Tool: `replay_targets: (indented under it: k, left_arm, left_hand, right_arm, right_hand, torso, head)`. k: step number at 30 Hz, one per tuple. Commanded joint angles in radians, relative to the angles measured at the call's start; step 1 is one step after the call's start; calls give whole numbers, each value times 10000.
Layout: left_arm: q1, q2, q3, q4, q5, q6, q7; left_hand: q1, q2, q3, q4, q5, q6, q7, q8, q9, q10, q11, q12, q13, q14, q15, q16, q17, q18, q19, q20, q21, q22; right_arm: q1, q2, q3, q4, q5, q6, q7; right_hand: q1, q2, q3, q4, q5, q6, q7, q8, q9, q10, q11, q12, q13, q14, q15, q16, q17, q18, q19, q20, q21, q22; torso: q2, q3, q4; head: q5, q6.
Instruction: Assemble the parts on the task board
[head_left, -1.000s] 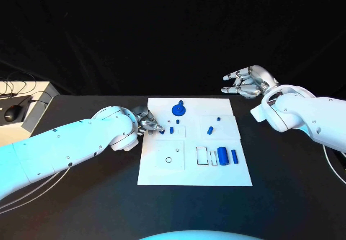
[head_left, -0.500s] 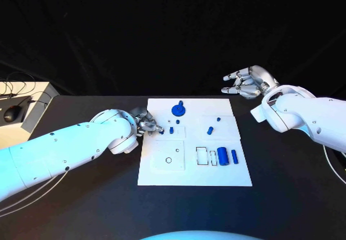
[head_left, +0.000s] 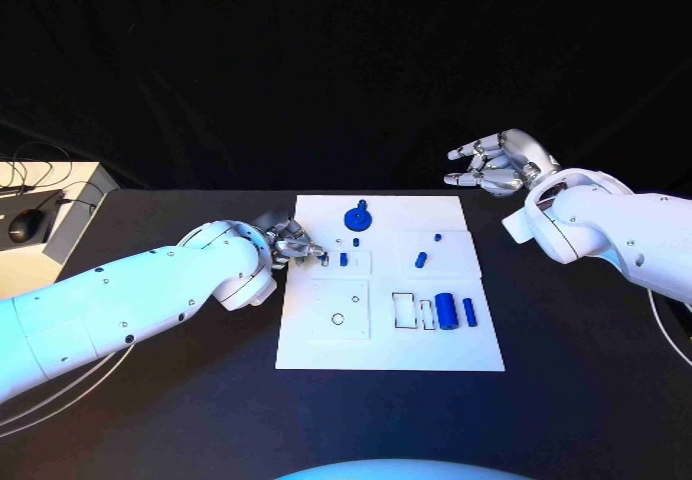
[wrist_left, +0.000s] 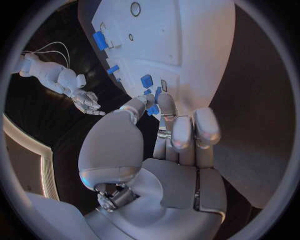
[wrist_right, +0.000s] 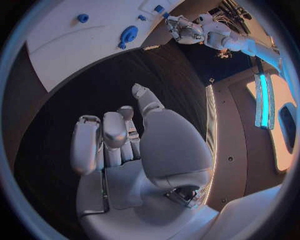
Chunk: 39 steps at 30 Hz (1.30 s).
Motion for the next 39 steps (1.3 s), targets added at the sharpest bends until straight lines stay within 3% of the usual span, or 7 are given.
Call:
replay_targets:
  k: [1, 17, 39]
  left_arm:
    - [-13, 40, 6, -23, 153, -179, 141]
    - [-154, 152, 2, -124, -45, -118, 91]
    - [-173, 156, 0, -87, -502, 419, -38]
  left_hand:
    - [246, 119, 883, -847, 35, 375, -323, 26, 6, 33, -67, -59, 13, 7, -35, 47, -7, -61, 74, -12, 33, 16]
    - [248, 117, 888, -833, 26, 374, -321, 23, 4, 33, -64, -69, 13, 1, -34, 35, -30, -61, 72, -12, 30, 15]
    - [296, 74, 889, -830, 14, 364, -311, 15, -1, 20, -60, -98, 20, -7, -30, 26, -68, -64, 69, -11, 26, 17]
  right_arm:
    - [-3, 8, 3, 11, -19, 79, 107]
    - [-4, 21, 3, -8, -20, 89, 109]
    - [-25, 26, 3, -31, -17, 111, 117]
  right_hand:
    - [-118, -21, -22, 49, 38, -6, 54, -57, -3, -13, -79, 30, 11, 72, -25, -52, -8, -3, 777, -14, -55, 1917]
    - [-129, -17, -26, 58, 47, 2, 50, -53, -2, -7, -81, 34, 16, 73, -25, -49, -9, -1, 777, -15, -62, 1915]
    - [-139, -2, -23, 63, 56, -3, 53, -58, -4, -9, -81, 30, 14, 71, -26, -53, -15, -3, 778, -15, -55, 1917]
  torso:
    - [1, -1, -1]
    - [0, 5, -12]
    - [4, -8, -6]
  head:
    - [15, -13]
    - [0, -37]
    - [-1, -88]
